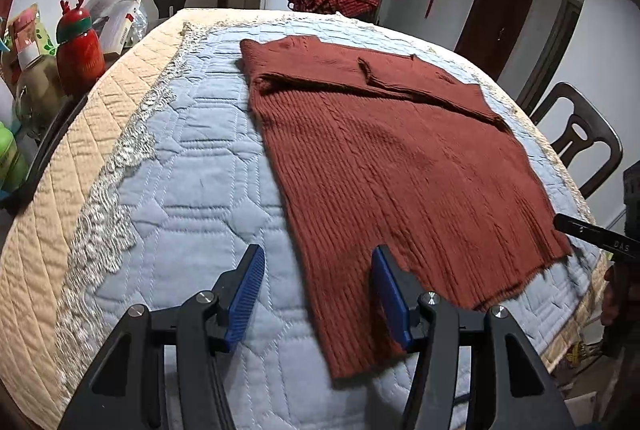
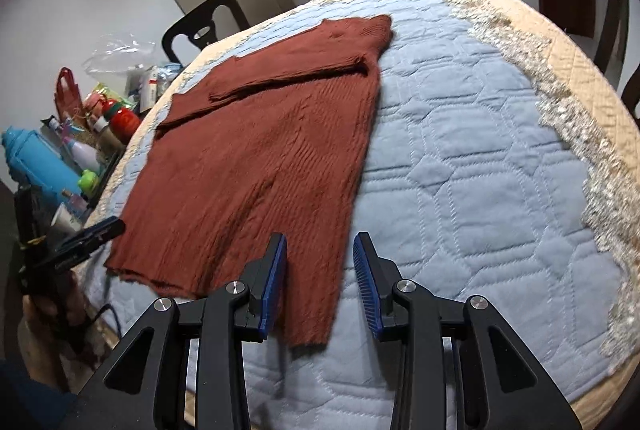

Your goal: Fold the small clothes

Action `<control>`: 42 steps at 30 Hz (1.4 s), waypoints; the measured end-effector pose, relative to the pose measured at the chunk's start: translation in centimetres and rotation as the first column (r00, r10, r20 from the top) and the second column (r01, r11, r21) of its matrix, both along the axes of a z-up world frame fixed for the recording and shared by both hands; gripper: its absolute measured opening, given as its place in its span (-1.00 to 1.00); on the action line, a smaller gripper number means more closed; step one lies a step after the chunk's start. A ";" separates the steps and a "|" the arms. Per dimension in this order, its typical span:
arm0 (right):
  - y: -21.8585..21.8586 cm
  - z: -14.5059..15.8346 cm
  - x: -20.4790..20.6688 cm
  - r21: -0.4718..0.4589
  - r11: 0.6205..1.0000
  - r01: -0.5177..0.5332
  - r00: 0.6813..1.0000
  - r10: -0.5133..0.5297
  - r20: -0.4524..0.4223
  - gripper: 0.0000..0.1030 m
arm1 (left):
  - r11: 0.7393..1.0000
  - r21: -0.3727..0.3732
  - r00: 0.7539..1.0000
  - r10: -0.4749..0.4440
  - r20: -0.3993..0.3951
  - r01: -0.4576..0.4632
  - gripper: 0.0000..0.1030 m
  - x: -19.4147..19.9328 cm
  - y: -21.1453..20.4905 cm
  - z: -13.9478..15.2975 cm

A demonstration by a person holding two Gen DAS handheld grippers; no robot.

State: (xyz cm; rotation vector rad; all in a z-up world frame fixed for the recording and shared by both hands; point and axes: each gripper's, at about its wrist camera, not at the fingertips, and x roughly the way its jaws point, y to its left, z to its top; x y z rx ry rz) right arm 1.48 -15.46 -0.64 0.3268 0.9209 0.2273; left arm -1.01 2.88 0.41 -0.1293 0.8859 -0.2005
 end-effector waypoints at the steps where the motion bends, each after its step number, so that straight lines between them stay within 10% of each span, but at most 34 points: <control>1: 0.1 -0.1 -0.1 0.010 1.000 -0.007 1.000 0.007 -0.002 -0.31 | 1.000 -0.020 1.000 -0.005 -0.005 0.005 0.14 -0.2 0.0 0.0; 10: 0.5 -0.6 -1.0 0.118 0.993 -0.033 0.999 0.035 -0.014 -0.31 | 0.998 -0.059 1.000 0.000 -0.008 -0.001 0.13 -1.2 -0.4 -0.2; 15: 1.0 -0.8 -0.2 0.154 0.987 -0.039 0.999 0.042 -0.018 -0.48 | 0.994 -0.110 1.000 0.003 -0.016 -0.005 -0.61 -0.7 -0.4 -0.2; 21: 1.4 -1.1 -0.3 0.162 0.986 -0.037 0.999 0.040 -0.018 -0.80 | 0.989 -0.147 1.000 0.014 -0.019 -0.016 -0.77 -0.7 -0.3 -0.5; 33: -1.1 2.0 -3.2 0.235 0.972 -0.024 0.997 0.005 0.082 -0.86 | 0.971 -0.236 0.997 0.059 0.052 -0.045 -0.84 -3.2 2.7 2.5; 42: -2.4 -1.5 -3.9 0.250 0.968 0.028 0.999 -0.022 -0.028 -0.86 | 0.972 -0.228 0.998 0.043 -0.040 -0.051 -0.84 -3.1 2.5 -0.2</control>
